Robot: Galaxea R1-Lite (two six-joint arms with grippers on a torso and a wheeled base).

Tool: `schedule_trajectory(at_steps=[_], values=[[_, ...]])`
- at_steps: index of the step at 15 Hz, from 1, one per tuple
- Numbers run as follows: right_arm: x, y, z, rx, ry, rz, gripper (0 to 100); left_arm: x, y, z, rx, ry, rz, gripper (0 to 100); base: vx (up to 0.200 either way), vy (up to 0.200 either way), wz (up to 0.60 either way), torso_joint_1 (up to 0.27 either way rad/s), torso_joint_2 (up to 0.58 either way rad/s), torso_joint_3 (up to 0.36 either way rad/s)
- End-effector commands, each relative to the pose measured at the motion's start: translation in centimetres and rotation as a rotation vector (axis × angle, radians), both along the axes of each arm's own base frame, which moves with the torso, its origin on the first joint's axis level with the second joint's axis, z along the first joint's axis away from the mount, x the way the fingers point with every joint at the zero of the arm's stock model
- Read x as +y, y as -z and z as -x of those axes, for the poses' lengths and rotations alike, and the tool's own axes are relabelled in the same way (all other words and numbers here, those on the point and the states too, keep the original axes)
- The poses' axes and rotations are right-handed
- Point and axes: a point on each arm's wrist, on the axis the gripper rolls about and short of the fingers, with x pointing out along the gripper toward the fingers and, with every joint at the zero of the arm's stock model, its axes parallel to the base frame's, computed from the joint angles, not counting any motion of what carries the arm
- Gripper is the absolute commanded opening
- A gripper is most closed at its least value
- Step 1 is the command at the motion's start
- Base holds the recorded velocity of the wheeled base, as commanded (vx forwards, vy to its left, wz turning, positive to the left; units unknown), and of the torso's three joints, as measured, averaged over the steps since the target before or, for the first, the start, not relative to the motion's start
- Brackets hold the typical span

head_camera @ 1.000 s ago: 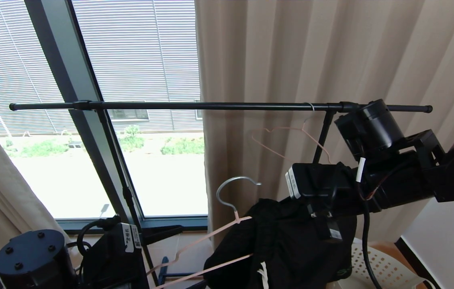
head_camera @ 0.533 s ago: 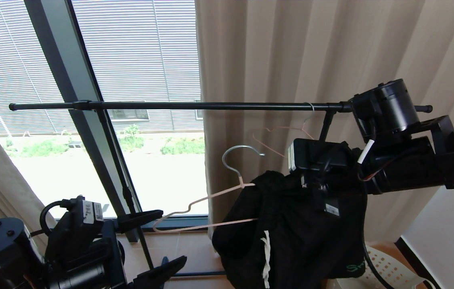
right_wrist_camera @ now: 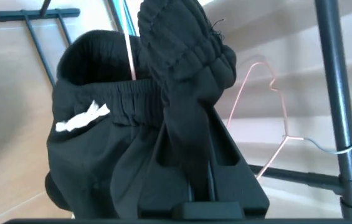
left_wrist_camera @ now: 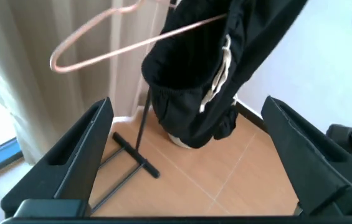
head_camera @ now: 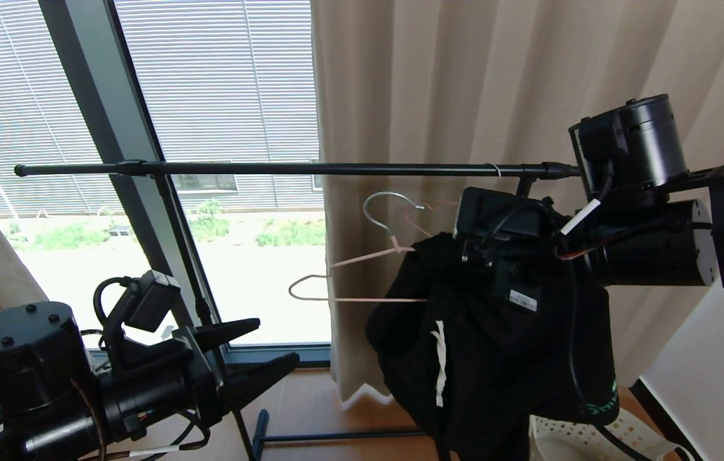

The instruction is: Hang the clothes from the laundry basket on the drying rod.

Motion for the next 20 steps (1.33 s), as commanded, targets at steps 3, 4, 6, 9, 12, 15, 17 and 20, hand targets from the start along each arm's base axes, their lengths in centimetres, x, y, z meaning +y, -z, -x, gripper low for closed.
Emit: schedule_trajectory(at_steps=[3, 4, 6, 9, 12, 15, 17, 20], values=[[1.4, -0.5, 0.4, -0.006, 0.074, -0.146, 0, -2.4, 0.3, -1.3, 0.078, -0.056, -0.064, 100, 0.000, 0.000, 0.00, 0.000, 0.00, 0.000], [1.2, -0.6, 0.6, -0.003, 0.080, -0.163, 0, -3.6, 1.4, -1.8, 0.133, -0.077, -0.086, 100, 0.000, 0.000, 0.00, 0.000, 0.00, 0.000], [1.2, -0.8, 1.4, -0.003, 0.064, -0.169, 0, -4.9, 2.5, -2.6, 0.185, -0.124, -0.092, 100, 0.000, 0.000, 0.00, 0.000, 0.00, 0.000], [1.3, -0.8, 2.9, 0.011, 0.041, -0.183, 0, -6.4, 3.7, -4.2, 0.264, -0.216, -0.052, 100, 0.000, 0.000, 0.00, 0.000, 0.00, 0.000], [2.0, -1.1, 4.1, 0.063, 0.048, -0.256, 0, -7.3, 4.1, -5.1, 0.311, -0.268, -0.002, 100, 0.000, 0.000, 0.00, 0.000, 0.00, 0.000], [1.6, -1.4, 4.8, 0.058, 0.041, -0.268, 0, -7.4, 4.6, -5.4, 0.322, -0.280, -0.005, 100, 0.000, 0.000, 0.00, 0.000, 0.00, 0.000], [1.5, -1.4, 4.9, 0.058, 0.042, -0.270, 0, -7.5, 5.0, -5.4, 0.333, -0.283, -0.014, 100, 0.000, 0.000, 0.00, 0.000, 0.00, 0.000], [1.4, -1.7, 5.0, 0.044, 0.044, -0.297, 0, -7.6, 5.3, -5.3, 0.340, -0.280, -0.025, 100, 0.000, 0.000, 0.00, 0.000, 0.00, 0.000]])
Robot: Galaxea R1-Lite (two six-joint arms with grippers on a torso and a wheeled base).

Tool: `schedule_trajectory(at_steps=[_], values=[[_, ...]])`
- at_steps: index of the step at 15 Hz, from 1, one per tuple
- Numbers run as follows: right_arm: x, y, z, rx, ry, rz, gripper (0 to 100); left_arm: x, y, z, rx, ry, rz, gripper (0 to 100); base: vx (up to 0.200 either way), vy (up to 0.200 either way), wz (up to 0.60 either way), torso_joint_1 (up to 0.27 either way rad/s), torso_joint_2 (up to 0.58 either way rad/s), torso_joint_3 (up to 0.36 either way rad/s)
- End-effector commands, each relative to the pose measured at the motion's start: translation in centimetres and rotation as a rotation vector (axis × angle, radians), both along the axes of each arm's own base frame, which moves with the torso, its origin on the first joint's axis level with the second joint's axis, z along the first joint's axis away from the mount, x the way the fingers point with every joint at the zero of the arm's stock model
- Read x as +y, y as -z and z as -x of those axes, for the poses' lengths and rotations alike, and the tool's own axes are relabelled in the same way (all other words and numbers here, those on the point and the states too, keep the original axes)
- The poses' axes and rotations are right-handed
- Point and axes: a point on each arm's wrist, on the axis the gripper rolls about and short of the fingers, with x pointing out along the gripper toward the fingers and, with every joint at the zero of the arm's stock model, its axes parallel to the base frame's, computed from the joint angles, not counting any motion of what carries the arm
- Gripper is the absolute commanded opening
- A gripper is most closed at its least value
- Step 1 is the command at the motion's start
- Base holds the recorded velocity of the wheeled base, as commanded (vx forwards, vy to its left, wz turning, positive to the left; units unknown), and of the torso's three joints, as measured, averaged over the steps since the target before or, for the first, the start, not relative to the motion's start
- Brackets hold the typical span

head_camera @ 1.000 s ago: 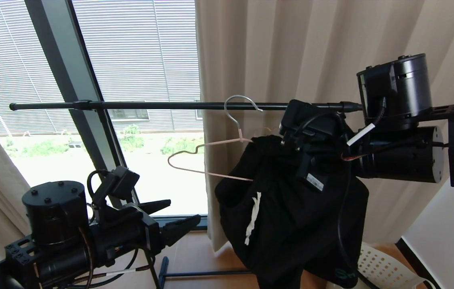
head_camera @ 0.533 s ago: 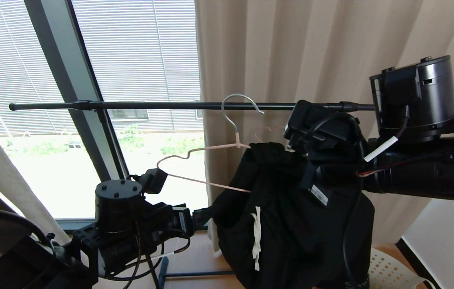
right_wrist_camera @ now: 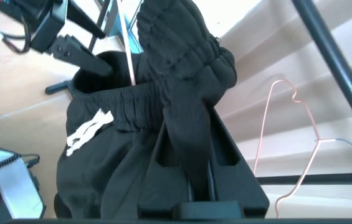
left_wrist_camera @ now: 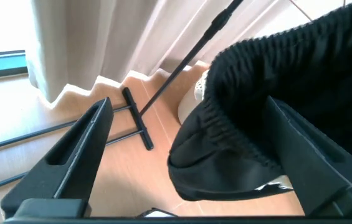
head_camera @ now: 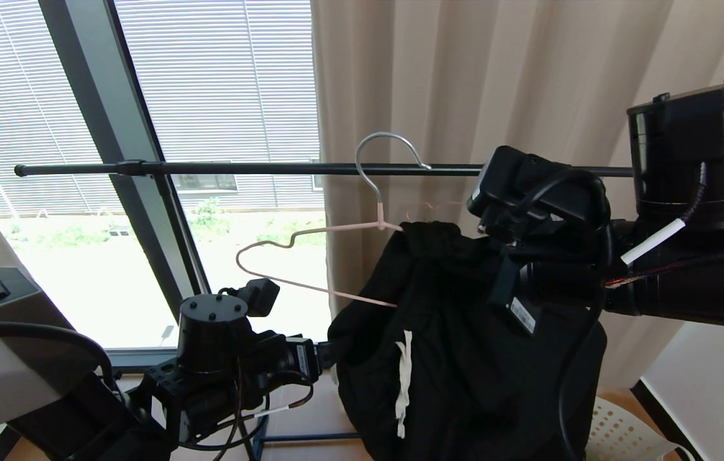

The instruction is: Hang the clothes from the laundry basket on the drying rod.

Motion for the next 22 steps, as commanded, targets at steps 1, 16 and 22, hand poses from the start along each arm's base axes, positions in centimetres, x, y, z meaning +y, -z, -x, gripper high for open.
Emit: schedule_trajectory(at_steps=[1, 16, 22], values=[[-0.1, 0.0, 0.2, 0.004, 0.007, -0.020, 0, -0.2, 0.3, 0.2, 0.009, 0.007, -0.008, 0, 0.000, 0.000, 0.00, 0.000, 0.00, 0.000], [-5.6, 7.0, 0.7, 0.079, 0.120, -0.155, 0, 0.1, -0.6, 0.4, -0.064, -0.023, -0.058, 0, 0.000, 0.000, 0.00, 0.000, 0.00, 0.000], [-6.2, 7.2, 1.0, 0.091, 0.121, -0.155, 0, 2.1, -0.8, -0.9, -0.109, -0.089, -0.076, 0, 0.000, 0.000, 0.00, 0.000, 0.00, 0.000]])
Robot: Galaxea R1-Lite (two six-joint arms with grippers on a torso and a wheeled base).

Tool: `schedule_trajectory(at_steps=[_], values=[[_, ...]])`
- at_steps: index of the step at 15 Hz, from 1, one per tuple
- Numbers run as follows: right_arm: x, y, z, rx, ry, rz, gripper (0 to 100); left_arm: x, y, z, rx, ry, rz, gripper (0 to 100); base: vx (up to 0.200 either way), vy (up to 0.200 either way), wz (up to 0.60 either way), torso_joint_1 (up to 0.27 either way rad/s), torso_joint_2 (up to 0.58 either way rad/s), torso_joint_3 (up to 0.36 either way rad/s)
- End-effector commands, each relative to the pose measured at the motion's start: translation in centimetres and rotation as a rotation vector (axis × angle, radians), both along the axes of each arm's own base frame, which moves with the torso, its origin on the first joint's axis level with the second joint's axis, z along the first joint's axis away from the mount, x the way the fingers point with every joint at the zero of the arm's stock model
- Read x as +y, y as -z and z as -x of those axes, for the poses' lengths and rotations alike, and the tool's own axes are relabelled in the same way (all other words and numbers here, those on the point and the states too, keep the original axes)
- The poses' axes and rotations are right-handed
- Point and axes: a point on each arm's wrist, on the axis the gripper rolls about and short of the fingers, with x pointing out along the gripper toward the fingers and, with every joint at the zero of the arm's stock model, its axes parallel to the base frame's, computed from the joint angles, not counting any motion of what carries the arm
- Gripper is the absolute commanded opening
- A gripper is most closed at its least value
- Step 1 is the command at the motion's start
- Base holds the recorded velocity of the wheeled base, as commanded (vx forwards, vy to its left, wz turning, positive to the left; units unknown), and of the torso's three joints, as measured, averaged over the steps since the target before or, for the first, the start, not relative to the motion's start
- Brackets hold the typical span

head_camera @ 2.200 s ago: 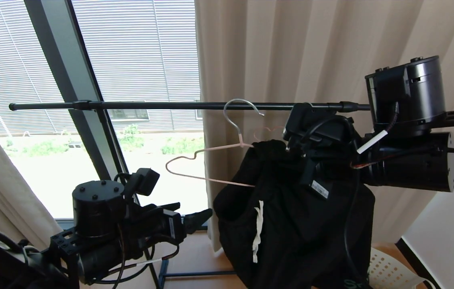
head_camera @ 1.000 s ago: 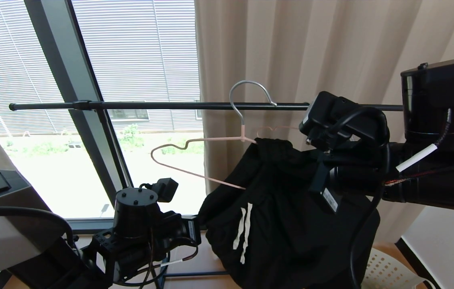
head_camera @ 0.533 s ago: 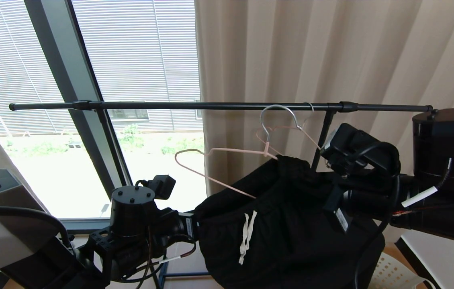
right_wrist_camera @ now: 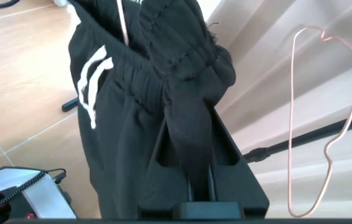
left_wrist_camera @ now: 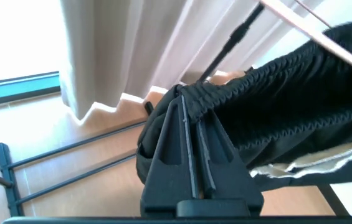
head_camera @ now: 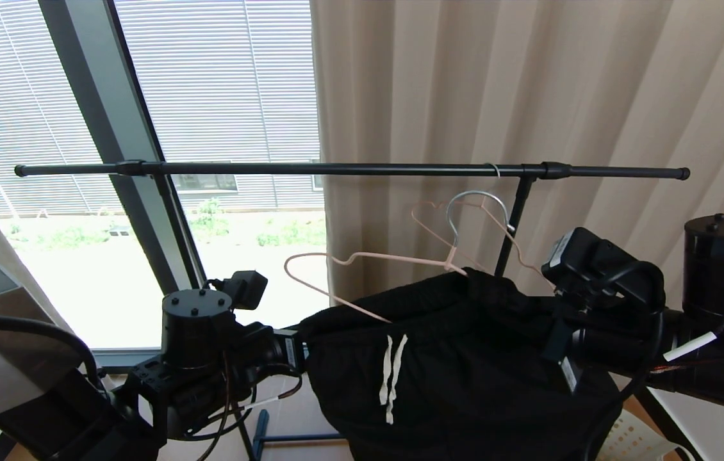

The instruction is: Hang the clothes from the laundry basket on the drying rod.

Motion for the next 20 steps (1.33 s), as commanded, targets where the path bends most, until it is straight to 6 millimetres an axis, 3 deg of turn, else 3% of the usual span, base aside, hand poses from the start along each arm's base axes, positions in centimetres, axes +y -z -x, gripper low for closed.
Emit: schedule_trajectory(at_steps=[1, 10, 20], values=[[-0.2, 0.2, 0.4, 0.004, -0.003, 0.005, 0, 1.0, -0.2, -0.6, -0.017, -0.036, 0.000, 0, 0.000, 0.000, 0.00, 0.000, 0.00, 0.000], [-0.5, 1.7, 1.0, -0.005, -0.049, 0.105, 0, 2.6, -1.0, -1.6, -0.093, -0.095, 0.015, 0, 0.000, 0.000, 0.00, 0.000, 0.00, 0.000], [-0.2, 3.5, -0.2, 0.046, -0.047, 0.168, 0, 3.5, -2.4, -1.6, -0.140, -0.120, 0.034, 0, 0.000, 0.000, 0.00, 0.000, 0.00, 0.000]])
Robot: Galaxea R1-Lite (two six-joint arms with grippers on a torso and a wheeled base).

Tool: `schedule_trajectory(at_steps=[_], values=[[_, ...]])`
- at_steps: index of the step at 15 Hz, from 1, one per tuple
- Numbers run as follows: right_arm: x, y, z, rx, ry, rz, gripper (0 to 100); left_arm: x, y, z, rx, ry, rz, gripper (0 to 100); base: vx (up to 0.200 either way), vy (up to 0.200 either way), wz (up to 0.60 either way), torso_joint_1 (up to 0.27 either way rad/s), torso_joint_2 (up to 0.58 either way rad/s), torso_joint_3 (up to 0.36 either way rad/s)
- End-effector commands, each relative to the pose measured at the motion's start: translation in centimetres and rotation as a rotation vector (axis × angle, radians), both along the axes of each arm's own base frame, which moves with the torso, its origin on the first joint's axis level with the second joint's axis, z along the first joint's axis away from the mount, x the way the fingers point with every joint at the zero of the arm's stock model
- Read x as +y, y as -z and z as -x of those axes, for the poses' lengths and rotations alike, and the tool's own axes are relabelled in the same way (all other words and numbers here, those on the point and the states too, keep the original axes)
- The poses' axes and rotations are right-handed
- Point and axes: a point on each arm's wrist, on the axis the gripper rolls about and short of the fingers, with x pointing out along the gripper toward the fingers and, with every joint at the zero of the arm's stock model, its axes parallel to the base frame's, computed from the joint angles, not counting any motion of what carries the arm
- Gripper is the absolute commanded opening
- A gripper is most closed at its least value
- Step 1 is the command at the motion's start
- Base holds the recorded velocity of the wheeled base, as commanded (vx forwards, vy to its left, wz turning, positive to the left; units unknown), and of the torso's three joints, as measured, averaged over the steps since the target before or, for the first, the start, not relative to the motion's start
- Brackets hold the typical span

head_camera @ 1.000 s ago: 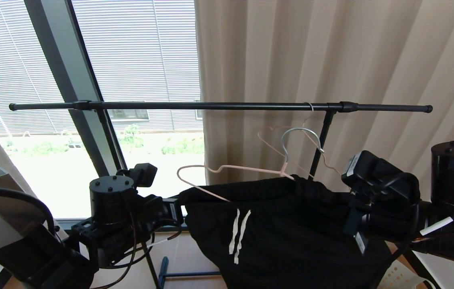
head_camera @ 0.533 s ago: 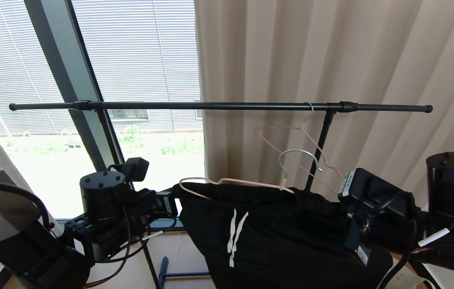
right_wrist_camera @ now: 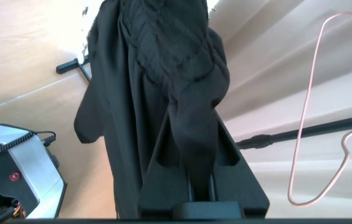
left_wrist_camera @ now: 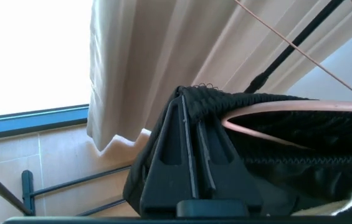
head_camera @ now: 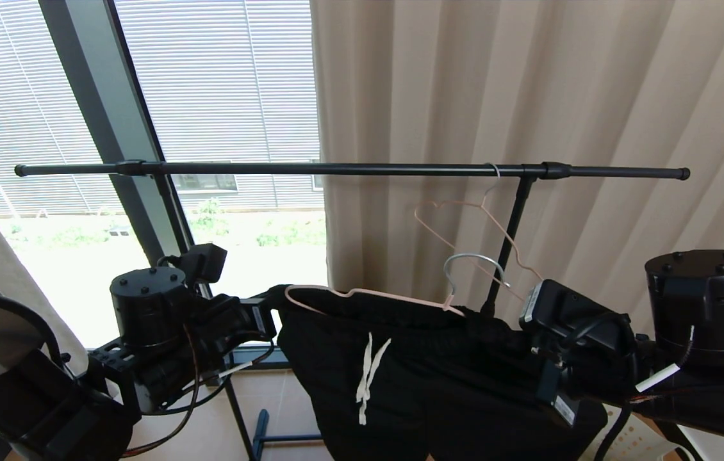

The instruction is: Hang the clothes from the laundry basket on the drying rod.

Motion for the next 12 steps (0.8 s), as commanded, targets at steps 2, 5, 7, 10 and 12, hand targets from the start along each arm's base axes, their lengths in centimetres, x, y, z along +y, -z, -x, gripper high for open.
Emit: schedule_trajectory(at_steps=[2, 5, 7, 10, 12], values=[[-0.2, 0.4, -0.4, 0.003, 0.003, 0.024, 0, 0.5, -0.4, -0.1, -0.015, -0.016, 0.006, 0, 0.000, 0.000, 0.00, 0.000, 0.00, 0.000], [-0.3, 0.4, -0.4, 0.000, 0.003, 0.032, 0, 1.1, -0.5, -0.6, -0.020, -0.038, 0.009, 0, 0.000, 0.000, 0.00, 0.000, 0.00, 0.000], [-0.3, 0.6, -0.4, 0.006, 0.004, 0.038, 0, 1.1, -0.7, -0.5, -0.024, -0.033, 0.011, 0, 0.000, 0.000, 0.00, 0.000, 0.00, 0.000], [-0.2, 1.2, -0.6, 0.026, 0.002, 0.053, 0, 0.9, -1.4, -0.3, -0.052, -0.018, 0.010, 0, 0.000, 0.000, 0.00, 0.000, 0.00, 0.000], [-0.1, 1.5, -0.8, 0.036, 0.004, 0.059, 0, 0.8, -2.0, -0.3, -0.093, -0.001, -0.037, 0, 0.000, 0.000, 0.00, 0.000, 0.00, 0.000]])
